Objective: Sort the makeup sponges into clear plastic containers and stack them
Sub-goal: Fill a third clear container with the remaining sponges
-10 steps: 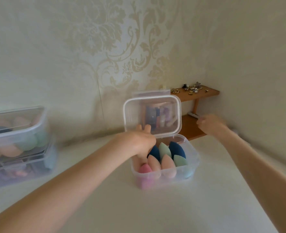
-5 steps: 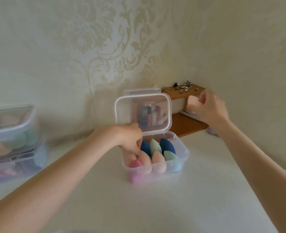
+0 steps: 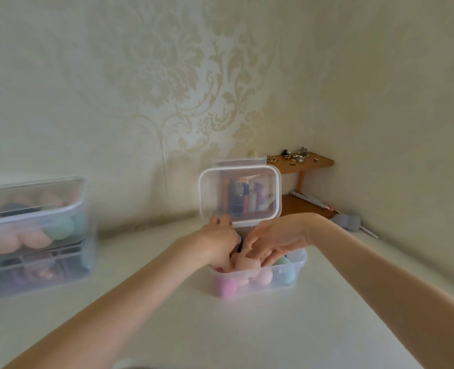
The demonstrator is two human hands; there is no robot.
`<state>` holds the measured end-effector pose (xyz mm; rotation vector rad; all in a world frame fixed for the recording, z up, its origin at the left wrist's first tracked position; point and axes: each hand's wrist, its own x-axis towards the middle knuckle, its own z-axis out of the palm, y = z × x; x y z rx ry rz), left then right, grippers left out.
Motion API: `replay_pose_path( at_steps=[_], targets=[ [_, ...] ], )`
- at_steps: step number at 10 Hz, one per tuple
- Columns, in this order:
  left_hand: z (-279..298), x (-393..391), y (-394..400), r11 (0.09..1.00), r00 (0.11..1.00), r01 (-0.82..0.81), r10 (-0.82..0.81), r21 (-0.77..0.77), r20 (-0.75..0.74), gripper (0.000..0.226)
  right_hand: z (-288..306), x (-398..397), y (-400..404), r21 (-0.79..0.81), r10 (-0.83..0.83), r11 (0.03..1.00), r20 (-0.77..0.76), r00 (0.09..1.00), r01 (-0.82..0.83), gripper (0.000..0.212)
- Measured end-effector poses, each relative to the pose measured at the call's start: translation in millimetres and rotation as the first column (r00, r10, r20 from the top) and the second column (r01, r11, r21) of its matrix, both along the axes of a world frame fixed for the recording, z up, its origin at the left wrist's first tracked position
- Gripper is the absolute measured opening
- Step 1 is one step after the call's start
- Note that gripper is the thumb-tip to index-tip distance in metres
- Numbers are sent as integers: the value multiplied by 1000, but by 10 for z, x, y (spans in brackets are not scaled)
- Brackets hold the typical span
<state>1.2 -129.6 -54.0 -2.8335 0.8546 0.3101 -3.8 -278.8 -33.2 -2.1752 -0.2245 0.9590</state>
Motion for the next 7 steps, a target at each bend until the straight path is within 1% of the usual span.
replay_pose_path(
  at_steps=[1,2,3,4,5,6,7],
  targets=[
    [-3,-56,-38,1000,999,-7,6,8,47,28,-11,0,131,-173,24,985,139,990,1,27],
    [-1,-73,-38,1000,997,-13,14,-19,74,27,-97,0,232,-309,101,951,273,957,-13,9],
    [-13,-44,-8,992,998,-60,62,-115,18,15,-172,-22,263,-313,188,948,424,886,-52,40],
    [0,-44,15,989,997,-75,72,-129,-29,37,-166,-5,291,-704,622,682,417,662,-197,35],
    [20,-54,18,992,999,-45,42,-118,-29,40,-228,16,284,-518,304,856,480,823,-14,36],
    [85,-18,8,998,999,-21,19,-58,-32,36,-138,-33,229,-461,263,886,411,873,-50,31],
    [224,84,-18,998,995,-15,9,-63,-98,26,170,-99,49,-332,159,942,348,924,-37,27]
  ],
)
